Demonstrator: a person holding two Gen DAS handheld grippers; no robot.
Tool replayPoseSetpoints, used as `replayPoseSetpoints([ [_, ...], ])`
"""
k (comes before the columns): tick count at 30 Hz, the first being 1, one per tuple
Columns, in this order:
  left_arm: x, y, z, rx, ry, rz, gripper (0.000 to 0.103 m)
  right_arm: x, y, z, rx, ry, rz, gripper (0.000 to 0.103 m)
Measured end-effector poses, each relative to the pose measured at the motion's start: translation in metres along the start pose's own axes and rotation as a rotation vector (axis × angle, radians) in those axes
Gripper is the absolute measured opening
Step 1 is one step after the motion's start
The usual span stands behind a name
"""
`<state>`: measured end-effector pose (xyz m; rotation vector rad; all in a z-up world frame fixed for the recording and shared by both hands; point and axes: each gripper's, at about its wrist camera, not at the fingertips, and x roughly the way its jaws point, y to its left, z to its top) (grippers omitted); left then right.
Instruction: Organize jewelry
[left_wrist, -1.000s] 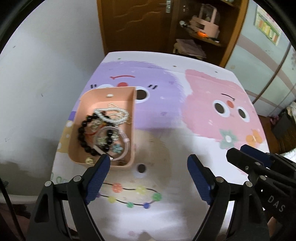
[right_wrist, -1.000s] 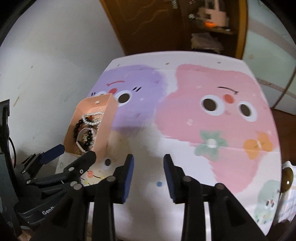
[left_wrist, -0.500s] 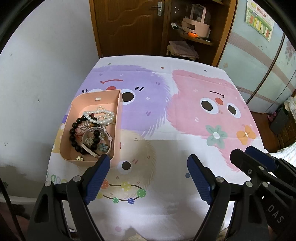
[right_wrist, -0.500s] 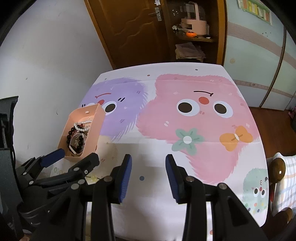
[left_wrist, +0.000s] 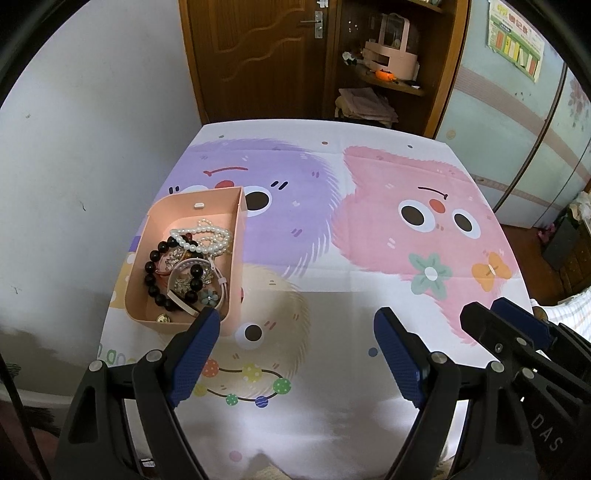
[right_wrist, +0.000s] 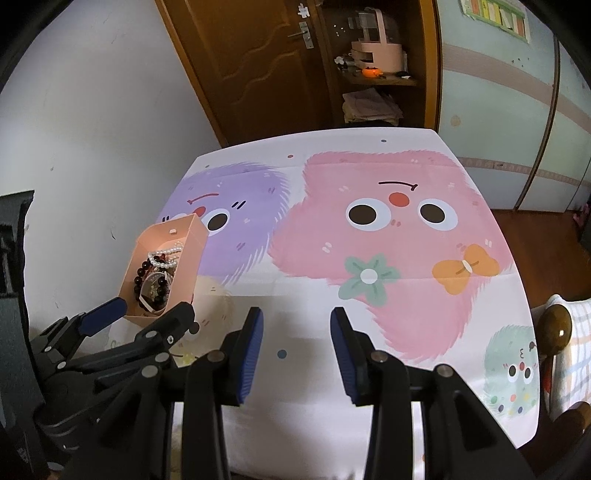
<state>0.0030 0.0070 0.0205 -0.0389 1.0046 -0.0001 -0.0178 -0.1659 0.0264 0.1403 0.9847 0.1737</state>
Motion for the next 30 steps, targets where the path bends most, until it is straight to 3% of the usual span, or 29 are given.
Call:
replayPoseSetpoints([
  [30,-0.0006,0.0021,-0.0012,0.005,0.004,0.005,0.084,0.0004,0.0000,-0.0006,0.005,0.002,-0.003,0.038],
])
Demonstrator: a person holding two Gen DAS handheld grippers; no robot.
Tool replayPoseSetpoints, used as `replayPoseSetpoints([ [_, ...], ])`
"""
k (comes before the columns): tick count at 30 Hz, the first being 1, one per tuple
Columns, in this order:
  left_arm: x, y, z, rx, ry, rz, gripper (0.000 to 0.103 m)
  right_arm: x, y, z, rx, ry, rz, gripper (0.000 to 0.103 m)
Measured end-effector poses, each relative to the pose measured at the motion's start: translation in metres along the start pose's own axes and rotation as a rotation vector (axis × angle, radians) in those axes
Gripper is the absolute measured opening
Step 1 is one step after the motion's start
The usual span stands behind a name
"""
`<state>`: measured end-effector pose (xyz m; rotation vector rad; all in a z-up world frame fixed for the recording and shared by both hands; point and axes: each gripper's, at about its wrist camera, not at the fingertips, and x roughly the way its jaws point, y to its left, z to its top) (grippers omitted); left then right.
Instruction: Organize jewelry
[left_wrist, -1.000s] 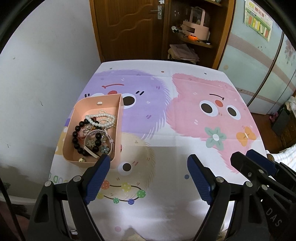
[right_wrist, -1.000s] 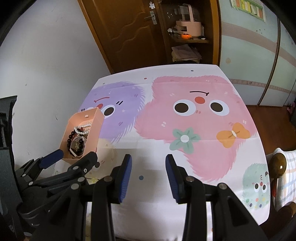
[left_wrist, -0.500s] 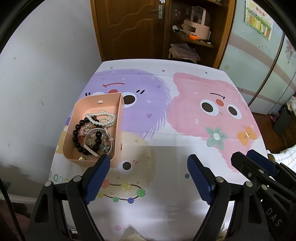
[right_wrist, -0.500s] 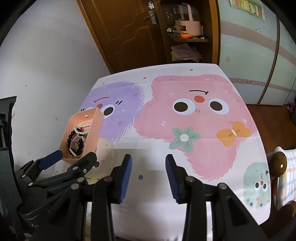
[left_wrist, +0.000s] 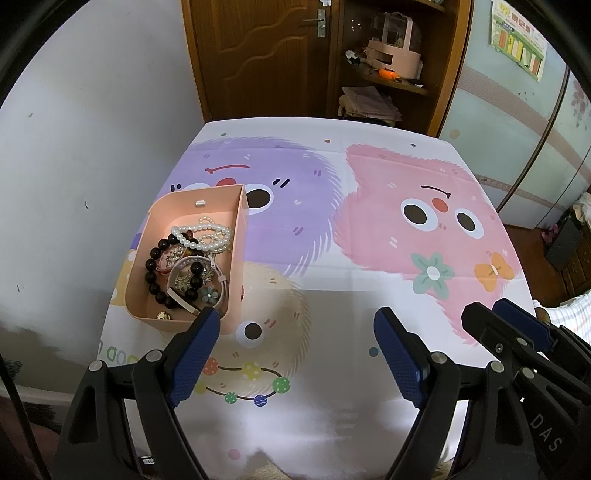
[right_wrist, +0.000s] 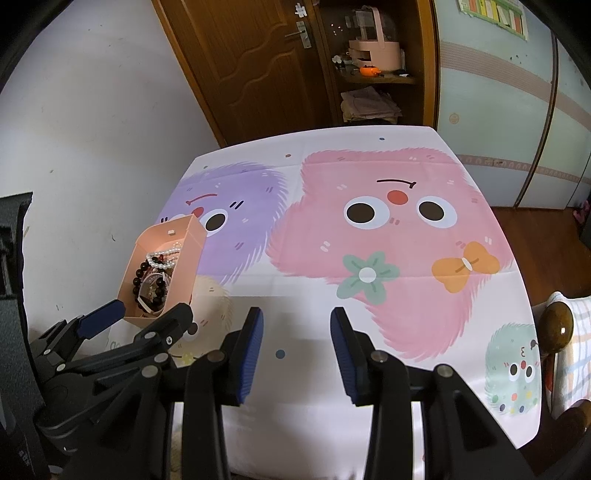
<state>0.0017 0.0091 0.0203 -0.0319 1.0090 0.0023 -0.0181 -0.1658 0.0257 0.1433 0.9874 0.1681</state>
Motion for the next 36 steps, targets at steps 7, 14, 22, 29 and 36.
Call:
replayPoseSetpoints([
  [7,0.0003,-0.0006,-0.0001,-0.001,0.002,0.000,0.084,0.0011,-0.0005,-0.0002,0.002,0.002,0.002,0.038],
  [14,0.0013,-0.0007,-0.0004,-0.001,0.003,0.002,0.084,0.0021,-0.0006,-0.0003,0.013,0.004,0.000,0.038],
  [22,0.0019,-0.0016,0.0001,-0.002,0.007,0.002,0.084,0.0038,-0.0004,-0.0016,0.018,0.007,-0.001,0.038],
  [29,0.0035,0.0000,-0.0024,-0.006,0.014,0.000,0.084,0.0042,-0.0007,-0.0018,0.017,0.006,-0.001,0.038],
  [36,0.0050,-0.0013,-0.0030,-0.005,0.018,0.001,0.084,0.0051,-0.0011,-0.0026,0.019,0.007,-0.001,0.038],
])
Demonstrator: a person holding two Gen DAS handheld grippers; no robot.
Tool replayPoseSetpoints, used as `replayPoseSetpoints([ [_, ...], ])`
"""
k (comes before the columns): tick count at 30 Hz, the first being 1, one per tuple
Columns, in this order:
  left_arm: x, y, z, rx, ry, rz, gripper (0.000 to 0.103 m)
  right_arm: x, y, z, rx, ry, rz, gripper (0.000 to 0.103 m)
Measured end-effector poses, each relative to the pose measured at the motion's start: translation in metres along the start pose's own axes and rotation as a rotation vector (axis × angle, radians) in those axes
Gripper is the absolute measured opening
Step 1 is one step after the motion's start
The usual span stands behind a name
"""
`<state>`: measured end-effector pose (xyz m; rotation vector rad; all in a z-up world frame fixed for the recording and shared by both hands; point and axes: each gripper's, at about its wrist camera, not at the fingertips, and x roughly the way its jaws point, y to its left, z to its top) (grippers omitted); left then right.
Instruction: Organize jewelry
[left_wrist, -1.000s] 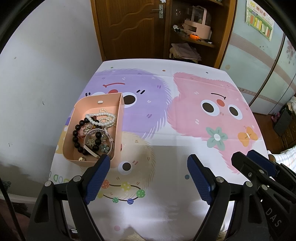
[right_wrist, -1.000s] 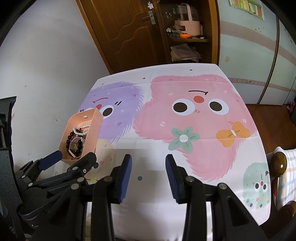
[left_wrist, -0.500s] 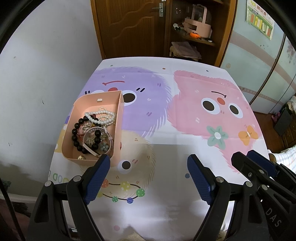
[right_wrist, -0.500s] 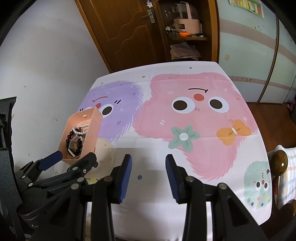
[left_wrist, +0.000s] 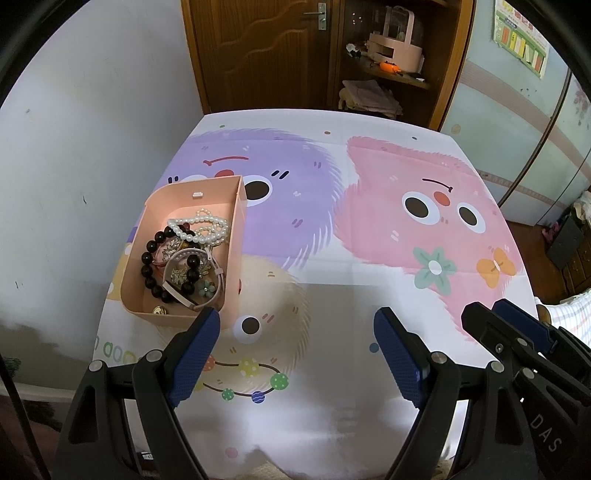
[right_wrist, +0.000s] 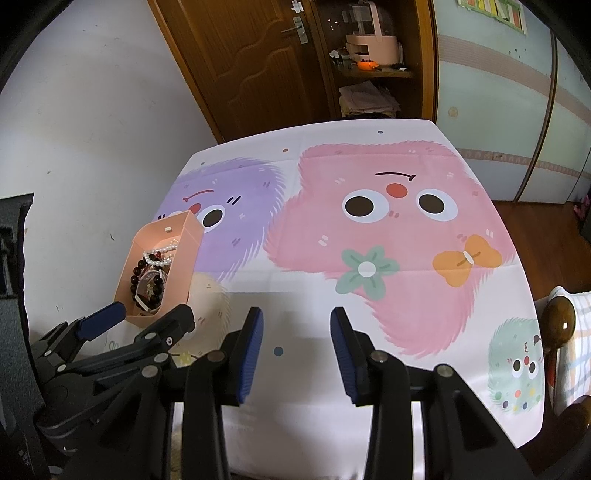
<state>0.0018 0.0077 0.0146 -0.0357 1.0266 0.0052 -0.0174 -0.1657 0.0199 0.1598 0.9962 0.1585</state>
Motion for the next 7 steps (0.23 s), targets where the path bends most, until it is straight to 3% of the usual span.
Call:
replayPoseSetpoints([
  [7,0.0012,-0.0014,-0.0003,0.002,0.009,0.002,0.084,0.0013,-0.0009,-0.0020,0.004,0.004,0.001,0.038],
])
